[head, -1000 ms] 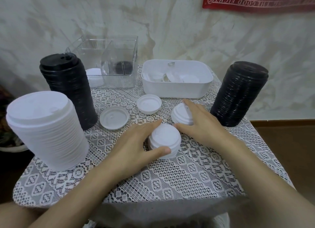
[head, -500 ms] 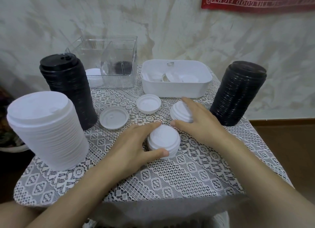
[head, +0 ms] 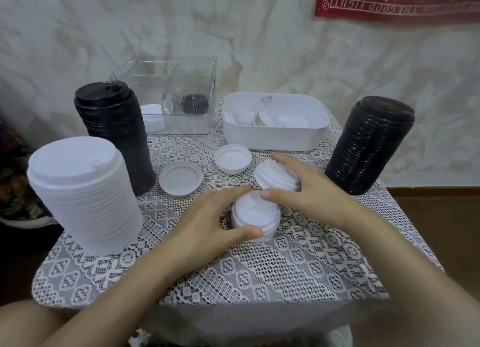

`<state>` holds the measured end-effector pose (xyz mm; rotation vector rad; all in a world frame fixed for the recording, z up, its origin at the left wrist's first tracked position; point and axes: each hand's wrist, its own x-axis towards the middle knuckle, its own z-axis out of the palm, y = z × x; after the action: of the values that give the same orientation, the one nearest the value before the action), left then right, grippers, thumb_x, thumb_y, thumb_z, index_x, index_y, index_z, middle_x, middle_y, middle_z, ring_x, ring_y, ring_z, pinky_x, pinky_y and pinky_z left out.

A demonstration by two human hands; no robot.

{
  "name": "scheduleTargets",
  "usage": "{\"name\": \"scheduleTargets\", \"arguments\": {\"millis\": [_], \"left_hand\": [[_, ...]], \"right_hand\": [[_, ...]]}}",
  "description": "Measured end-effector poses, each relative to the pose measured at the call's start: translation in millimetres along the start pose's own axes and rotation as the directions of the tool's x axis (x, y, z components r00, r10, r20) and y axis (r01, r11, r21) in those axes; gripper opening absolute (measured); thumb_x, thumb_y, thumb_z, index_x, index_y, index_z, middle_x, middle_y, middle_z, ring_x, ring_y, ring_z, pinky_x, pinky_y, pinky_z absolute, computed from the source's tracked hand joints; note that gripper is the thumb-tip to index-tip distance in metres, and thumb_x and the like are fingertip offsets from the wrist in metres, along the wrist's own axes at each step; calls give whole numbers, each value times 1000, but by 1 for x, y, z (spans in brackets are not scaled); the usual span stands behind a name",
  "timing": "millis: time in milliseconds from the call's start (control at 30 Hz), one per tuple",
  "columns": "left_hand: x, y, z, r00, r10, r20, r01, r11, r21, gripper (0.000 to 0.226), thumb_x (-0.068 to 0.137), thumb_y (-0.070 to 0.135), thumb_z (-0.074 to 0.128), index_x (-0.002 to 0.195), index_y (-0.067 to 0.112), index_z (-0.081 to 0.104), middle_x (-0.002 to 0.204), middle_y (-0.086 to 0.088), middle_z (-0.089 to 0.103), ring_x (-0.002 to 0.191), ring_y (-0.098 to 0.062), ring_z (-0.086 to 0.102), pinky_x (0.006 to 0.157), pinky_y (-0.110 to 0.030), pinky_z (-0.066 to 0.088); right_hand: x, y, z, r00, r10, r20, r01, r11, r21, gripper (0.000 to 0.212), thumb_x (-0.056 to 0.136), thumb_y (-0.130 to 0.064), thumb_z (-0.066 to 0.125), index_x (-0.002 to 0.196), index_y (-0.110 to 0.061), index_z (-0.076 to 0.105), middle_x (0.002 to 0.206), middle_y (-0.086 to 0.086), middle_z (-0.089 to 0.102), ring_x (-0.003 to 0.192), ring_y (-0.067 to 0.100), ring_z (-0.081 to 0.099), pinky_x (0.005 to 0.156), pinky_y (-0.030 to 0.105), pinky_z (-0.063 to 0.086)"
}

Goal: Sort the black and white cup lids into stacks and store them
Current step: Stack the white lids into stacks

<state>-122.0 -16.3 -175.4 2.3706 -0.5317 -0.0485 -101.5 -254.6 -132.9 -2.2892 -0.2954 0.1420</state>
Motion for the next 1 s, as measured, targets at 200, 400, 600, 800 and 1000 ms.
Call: {"name": "scheduleTargets", "arguments": {"millis": [200, 400, 600, 800, 1000], "left_hand": [[1, -1, 1, 1000, -31, -3, 31, 999, 32, 88, 76, 76, 71, 153, 49, 37, 144, 19, 50, 133, -1, 42, 108, -36, 40], [4, 1, 1, 998, -62, 13, 61, 996, 58, 88, 76, 71, 74, 153, 51, 36, 130, 19, 46, 128, -6, 42, 105, -36, 39], [6, -3, 4, 999, -20, 31, 19, 999, 44, 84, 72, 84, 61, 146, 48, 45, 124, 19, 59, 118, -5, 47, 100, -39, 46], [3, 0, 2, 998, -47, 31, 47, 999, -9, 90, 69, 86, 58, 148, 46, 45, 123, 19, 52, 120, -4, 45, 98, -33, 43], [4, -1, 0, 994, -104, 45, 104, 995, 0, 108, 67, 80, 70, 159, 50, 22, 144, 8, 46, 135, -10, 40, 102, -31, 35]], "right_hand": [[2, 1, 1, 1000, 31, 0, -31, 999, -32, 93, 83, -53, 78, 160, -36, 30, 160, -13, 39, 135, 6, 41, 118, 36, 35], [1, 2, 0, 1000, 8, 26, -7, 999, -33, 93, 81, -50, 82, 159, -41, 32, 159, -15, 39, 139, 8, 43, 120, 43, 37], [-4, -3, 6, 996, -39, 86, 43, 998, -46, 96, 75, -50, 88, 155, -47, 35, 158, -22, 37, 142, 2, 37, 122, 40, 33], [-5, -4, 16, 989, -57, 133, 74, 989, -127, 110, 59, -76, 77, 154, -58, 25, 161, -26, 29, 146, 4, 30, 123, 47, 29], [-8, -5, 7, 974, -64, 219, 94, 987, -129, 105, 76, -51, 86, 158, -54, 20, 163, -23, 27, 145, -1, 29, 122, 35, 27]]}}
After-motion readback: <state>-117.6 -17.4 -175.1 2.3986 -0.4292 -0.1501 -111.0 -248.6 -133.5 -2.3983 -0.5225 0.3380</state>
